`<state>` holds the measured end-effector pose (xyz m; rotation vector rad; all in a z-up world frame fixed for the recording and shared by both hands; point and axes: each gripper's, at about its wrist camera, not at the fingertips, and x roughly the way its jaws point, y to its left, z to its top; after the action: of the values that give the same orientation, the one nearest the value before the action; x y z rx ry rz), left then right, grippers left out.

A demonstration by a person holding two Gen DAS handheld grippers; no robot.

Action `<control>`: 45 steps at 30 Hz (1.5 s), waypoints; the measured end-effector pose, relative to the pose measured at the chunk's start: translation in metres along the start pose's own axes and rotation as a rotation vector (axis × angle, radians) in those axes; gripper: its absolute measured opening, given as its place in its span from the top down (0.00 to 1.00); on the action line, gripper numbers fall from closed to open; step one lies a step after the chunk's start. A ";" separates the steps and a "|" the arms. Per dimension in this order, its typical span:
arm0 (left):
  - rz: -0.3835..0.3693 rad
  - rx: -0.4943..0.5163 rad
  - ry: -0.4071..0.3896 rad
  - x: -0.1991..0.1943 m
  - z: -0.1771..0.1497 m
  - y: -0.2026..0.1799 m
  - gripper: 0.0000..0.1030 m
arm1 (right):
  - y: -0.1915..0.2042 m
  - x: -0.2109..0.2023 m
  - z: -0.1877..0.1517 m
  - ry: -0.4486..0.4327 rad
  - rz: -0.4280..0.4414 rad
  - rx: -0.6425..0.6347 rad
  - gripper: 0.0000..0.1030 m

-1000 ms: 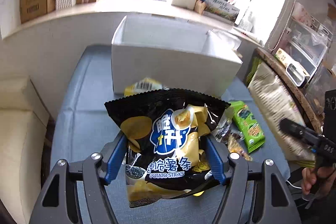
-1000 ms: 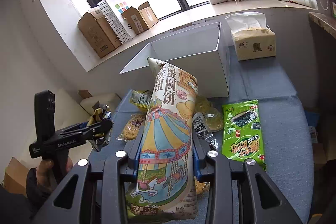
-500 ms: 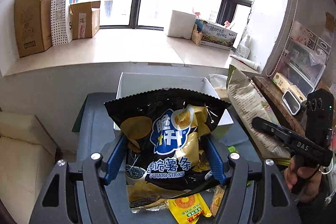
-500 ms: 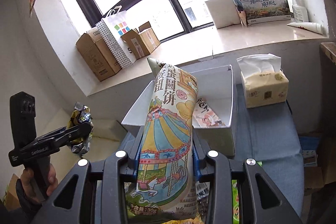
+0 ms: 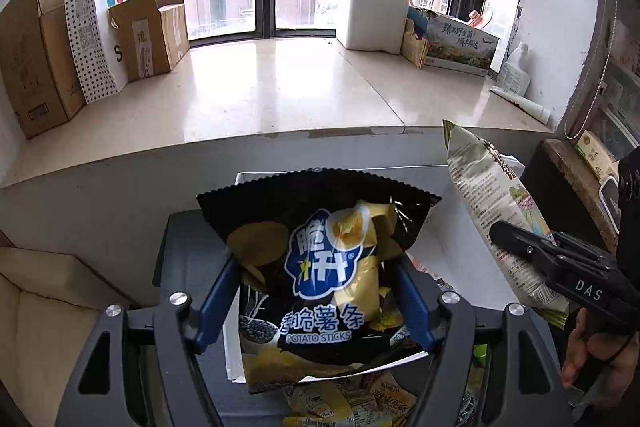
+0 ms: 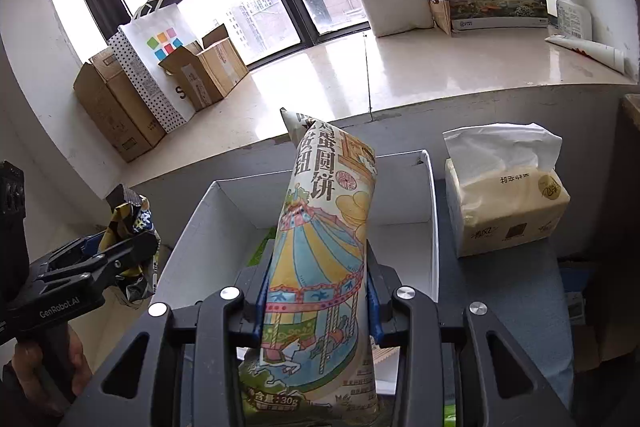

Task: Organize snacks
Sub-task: 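Lower both held bags into the white box and open both tools, then grasp green seaweed pack with right tool while left tool grasps yellow chip bag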

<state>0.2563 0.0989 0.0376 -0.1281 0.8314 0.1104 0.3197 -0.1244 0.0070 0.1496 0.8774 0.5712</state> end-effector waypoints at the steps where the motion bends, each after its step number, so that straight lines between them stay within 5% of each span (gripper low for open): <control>1: 0.005 0.001 0.013 0.007 -0.001 0.001 0.11 | -0.002 0.003 0.001 -0.007 -0.016 0.000 0.56; 2: 0.014 0.003 0.026 0.012 -0.002 0.001 0.00 | -0.006 0.005 0.002 -0.010 -0.030 0.010 0.34; 3: 0.008 0.005 0.033 0.016 -0.004 0.001 0.00 | -0.010 0.005 0.002 -0.013 -0.037 0.029 0.07; 4: 0.005 0.009 0.038 0.018 -0.007 0.001 0.00 | -0.015 0.004 0.001 -0.028 -0.031 0.049 0.02; 18: -0.016 0.065 0.056 0.018 -0.008 -0.006 0.00 | -0.011 -0.030 -0.007 -0.071 0.030 -0.030 0.00; 22: -0.076 0.115 -0.029 0.007 -0.008 -0.009 0.00 | -0.006 -0.032 -0.010 -0.065 0.037 -0.046 0.00; 24: 0.017 0.085 0.044 0.020 -0.005 -0.004 0.00 | -0.006 -0.032 -0.013 -0.060 0.051 -0.044 0.00; 25: -0.036 0.090 0.021 0.017 -0.006 -0.002 0.00 | -0.006 -0.031 -0.015 -0.050 0.048 -0.042 0.00; 27: 0.033 0.120 -0.023 0.012 -0.007 -0.004 0.00 | -0.007 -0.031 -0.018 -0.047 0.060 -0.039 0.00; 29: -0.057 0.134 -0.031 0.007 -0.009 -0.004 0.00 | -0.008 -0.031 -0.020 -0.043 0.062 -0.041 0.00; 37: -0.037 0.138 -0.070 -0.015 -0.015 -0.003 0.00 | -0.010 -0.033 -0.027 -0.042 0.068 -0.045 0.00; 45: -0.182 0.125 -0.173 -0.079 -0.055 -0.003 0.00 | -0.008 -0.072 -0.051 -0.088 0.118 -0.071 0.00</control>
<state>0.1640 0.0833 0.0598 -0.0749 0.6493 -0.1006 0.2478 -0.1746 0.0214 0.1619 0.7655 0.7004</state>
